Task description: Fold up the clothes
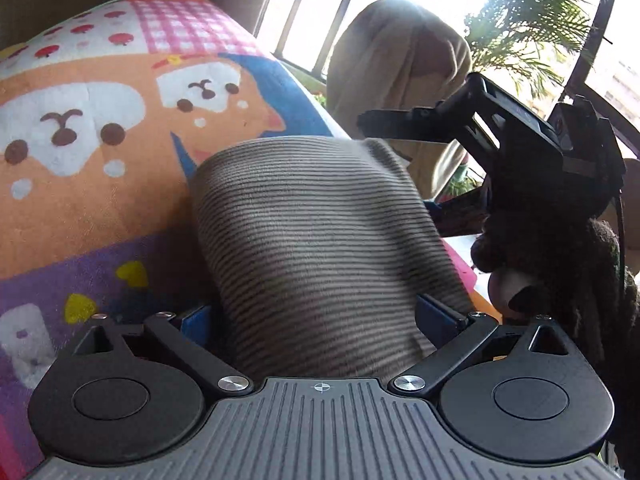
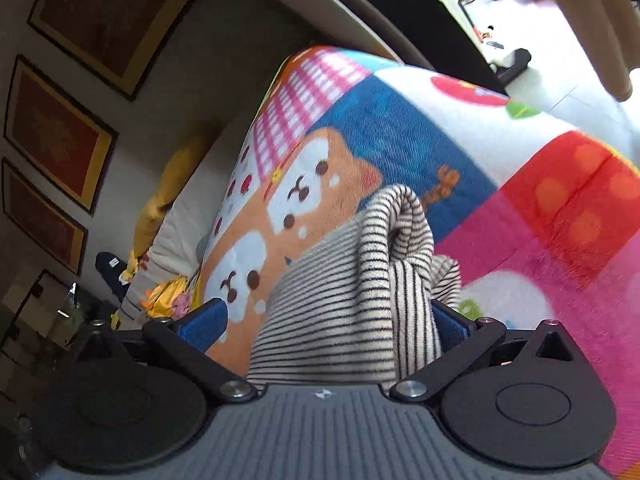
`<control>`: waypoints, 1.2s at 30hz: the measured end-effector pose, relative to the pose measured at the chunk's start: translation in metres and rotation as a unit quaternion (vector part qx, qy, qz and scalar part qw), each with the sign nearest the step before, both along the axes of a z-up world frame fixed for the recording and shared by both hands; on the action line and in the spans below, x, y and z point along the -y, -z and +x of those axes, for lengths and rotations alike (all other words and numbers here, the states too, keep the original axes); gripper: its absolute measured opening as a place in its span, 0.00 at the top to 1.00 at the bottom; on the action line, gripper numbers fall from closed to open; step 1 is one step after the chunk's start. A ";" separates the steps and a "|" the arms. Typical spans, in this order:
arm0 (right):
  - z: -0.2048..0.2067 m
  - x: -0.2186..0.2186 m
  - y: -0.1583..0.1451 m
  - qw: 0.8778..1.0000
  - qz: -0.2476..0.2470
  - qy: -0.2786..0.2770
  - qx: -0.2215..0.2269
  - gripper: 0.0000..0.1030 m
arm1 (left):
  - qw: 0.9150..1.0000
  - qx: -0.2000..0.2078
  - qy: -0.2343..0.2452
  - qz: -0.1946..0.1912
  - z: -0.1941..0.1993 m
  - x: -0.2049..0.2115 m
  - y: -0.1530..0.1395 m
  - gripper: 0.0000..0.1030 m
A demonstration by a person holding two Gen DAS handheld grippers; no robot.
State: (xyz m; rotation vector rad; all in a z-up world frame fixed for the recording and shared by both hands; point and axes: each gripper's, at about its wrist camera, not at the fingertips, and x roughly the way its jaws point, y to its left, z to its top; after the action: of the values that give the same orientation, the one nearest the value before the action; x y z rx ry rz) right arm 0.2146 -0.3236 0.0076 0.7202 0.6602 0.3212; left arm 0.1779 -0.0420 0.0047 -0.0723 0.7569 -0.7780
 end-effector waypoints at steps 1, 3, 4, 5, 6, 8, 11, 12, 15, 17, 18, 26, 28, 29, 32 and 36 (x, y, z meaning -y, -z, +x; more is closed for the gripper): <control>-0.009 0.003 -0.003 1.000 -0.022 0.001 0.007 0.00 | 1.000 0.000 0.003 0.001 -0.003 -0.001 0.000 0.02; -0.038 -0.004 -0.009 0.995 -0.090 -0.014 0.034 0.00 | 1.000 0.007 0.014 0.005 -0.021 -0.015 0.000 0.02; -0.055 -0.011 -0.013 0.990 -0.128 -0.028 0.052 0.00 | 1.000 0.006 0.017 0.009 -0.027 -0.021 0.001 0.02; -0.077 -0.020 -0.017 0.980 -0.176 -0.051 0.080 0.00 | 1.000 0.003 0.015 0.014 -0.033 -0.028 0.003 0.02; -0.098 -0.032 -0.021 0.966 -0.225 -0.076 0.104 0.00 | 1.000 0.000 0.010 0.017 -0.038 -0.034 0.005 0.02; -0.128 -0.060 -0.020 0.931 -0.311 -0.134 0.135 0.00 | 1.000 -0.002 0.000 0.024 -0.046 -0.043 0.007 0.01; -0.145 -0.103 -0.006 0.870 -0.423 -0.211 0.141 0.00 | 0.999 0.010 -0.012 0.049 -0.053 -0.037 0.006 0.01; -0.144 -0.115 0.000 0.852 -0.458 -0.211 0.141 0.00 | 0.998 0.015 -0.015 0.060 -0.054 -0.033 0.006 0.01; -0.124 -0.119 0.010 0.834 -0.515 -0.159 0.119 0.00 | 0.990 0.067 -0.031 0.117 -0.057 -0.012 0.006 0.01; -0.107 -0.108 0.014 0.829 -0.540 -0.103 0.105 0.00 | 0.982 0.103 -0.045 0.152 -0.058 -0.001 0.008 0.01; -0.100 -0.096 0.015 0.836 -0.535 -0.081 0.094 0.00 | 0.977 0.118 -0.052 0.168 -0.057 0.003 0.008 0.01; -0.133 -0.065 0.019 0.900 -0.433 -0.033 0.024 0.00 | 0.975 0.061 -0.127 0.172 -0.075 0.005 0.020 0.00; -0.147 -0.068 0.023 0.903 -0.429 -0.031 0.010 0.00 | 0.971 0.054 -0.157 0.170 -0.091 0.005 0.020 0.00; -0.154 -0.067 0.024 0.906 -0.423 -0.024 0.004 0.00 | 0.970 0.049 -0.170 0.169 -0.099 0.006 0.020 0.00; -0.173 -0.064 0.025 0.915 -0.402 -0.004 -0.013 0.00 | 0.964 0.053 -0.196 0.170 -0.127 0.012 0.019 0.00; -0.192 -0.062 0.026 0.926 -0.376 0.019 -0.031 0.00 | 0.960 0.055 -0.220 0.162 -0.163 0.017 0.020 0.00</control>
State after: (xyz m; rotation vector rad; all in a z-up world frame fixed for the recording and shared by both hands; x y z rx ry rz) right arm 0.0228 -0.2615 -0.0180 0.0053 0.7597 -0.0065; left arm 0.0150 -0.0586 -0.0148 0.0960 0.7194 -0.2268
